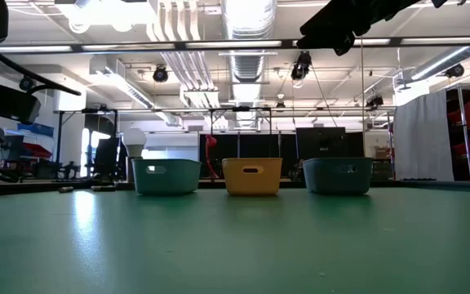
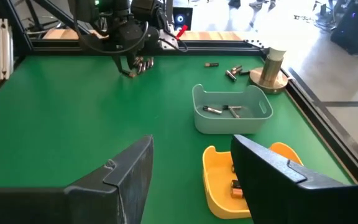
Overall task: Sort batteries
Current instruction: Put the small black battery into the blue bin
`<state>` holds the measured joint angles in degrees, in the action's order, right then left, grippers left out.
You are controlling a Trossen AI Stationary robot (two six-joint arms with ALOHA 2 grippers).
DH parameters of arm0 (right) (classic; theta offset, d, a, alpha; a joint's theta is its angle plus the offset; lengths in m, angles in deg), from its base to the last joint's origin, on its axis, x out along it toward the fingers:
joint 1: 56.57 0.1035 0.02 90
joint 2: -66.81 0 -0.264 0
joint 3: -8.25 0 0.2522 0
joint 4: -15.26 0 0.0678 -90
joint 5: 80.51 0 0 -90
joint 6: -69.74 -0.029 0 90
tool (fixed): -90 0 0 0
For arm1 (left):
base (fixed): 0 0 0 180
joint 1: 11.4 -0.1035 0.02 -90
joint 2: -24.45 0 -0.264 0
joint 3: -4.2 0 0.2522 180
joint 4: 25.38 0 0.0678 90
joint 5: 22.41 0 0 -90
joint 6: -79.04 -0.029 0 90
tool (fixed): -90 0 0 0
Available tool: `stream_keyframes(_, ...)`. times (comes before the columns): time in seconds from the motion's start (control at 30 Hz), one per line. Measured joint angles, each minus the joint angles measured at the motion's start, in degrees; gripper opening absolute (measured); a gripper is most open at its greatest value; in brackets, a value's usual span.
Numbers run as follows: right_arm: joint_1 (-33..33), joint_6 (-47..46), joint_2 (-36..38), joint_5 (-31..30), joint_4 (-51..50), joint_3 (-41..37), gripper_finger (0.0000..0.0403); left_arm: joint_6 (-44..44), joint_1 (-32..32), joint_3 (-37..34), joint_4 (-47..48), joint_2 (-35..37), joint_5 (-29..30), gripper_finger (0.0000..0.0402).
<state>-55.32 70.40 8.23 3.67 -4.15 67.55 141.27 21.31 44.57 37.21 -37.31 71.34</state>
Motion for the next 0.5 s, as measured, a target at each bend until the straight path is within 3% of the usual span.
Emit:
stream_keyframes(0.27, 0.1, -0.7, 0.0, 0.0, -2.4, 0.0, 0.0207, 2.4, 0.0, -2.5, -3.3, -2.5, 0.5, 0.0041)
stream_keyframes(0.5, 3.1, -0.5, 0.0, -0.2, -2.5, -1.0, 0.0203, 3.0, 0.1, -1.2, -3.8, -4.3, 3.9, 0.0027)
